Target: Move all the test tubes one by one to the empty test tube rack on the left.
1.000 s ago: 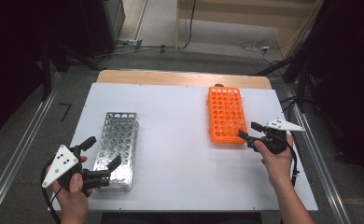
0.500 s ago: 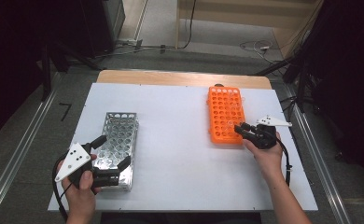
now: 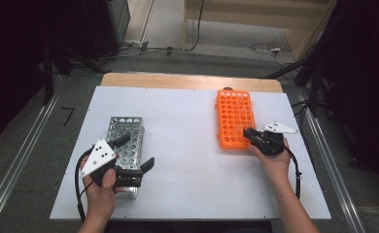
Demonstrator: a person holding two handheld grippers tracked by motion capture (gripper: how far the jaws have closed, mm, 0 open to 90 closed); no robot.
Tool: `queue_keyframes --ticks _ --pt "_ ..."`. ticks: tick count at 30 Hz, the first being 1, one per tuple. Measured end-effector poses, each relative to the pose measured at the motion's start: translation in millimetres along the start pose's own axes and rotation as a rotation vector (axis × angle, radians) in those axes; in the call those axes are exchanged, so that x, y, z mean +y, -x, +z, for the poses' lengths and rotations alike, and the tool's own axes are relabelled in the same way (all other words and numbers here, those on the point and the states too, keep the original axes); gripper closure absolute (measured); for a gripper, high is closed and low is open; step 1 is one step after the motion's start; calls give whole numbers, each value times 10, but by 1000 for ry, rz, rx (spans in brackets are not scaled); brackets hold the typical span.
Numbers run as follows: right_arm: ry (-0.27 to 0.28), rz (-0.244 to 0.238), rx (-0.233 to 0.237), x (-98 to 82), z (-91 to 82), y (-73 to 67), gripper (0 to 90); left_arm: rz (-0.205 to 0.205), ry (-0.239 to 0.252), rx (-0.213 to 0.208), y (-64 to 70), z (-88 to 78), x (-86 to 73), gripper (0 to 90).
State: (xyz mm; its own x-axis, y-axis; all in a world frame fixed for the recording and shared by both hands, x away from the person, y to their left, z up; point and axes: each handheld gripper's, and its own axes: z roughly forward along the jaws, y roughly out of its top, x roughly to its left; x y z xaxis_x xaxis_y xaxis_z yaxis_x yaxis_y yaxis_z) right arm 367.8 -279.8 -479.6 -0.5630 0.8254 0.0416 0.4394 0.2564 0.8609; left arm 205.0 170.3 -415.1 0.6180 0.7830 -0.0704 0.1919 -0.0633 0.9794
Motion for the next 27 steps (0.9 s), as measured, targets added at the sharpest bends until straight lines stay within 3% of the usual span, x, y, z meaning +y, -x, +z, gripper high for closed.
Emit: queue_keyframes --ticks 2,5,9,15,19,27 --pt "2 2 8 -2 1 5 738 2 -17 -30 16 77 28 0" --pt "3 -11 13 -1 -7 11 740 5 -26 -43 28 131 40 0" --pt "37 3 12 39 -91 8 741 17 -29 -45 54 229 74 0" --pt "71 22 25 118 -289 7 742 19 -26 -88 77 350 183 0" --pt "62 2 19 163 -425 -59 742 16 -32 -103 86 406 227 0" --pt "50 -43 93 237 -702 -298 742 7 -61 -129 150 464 225 0"
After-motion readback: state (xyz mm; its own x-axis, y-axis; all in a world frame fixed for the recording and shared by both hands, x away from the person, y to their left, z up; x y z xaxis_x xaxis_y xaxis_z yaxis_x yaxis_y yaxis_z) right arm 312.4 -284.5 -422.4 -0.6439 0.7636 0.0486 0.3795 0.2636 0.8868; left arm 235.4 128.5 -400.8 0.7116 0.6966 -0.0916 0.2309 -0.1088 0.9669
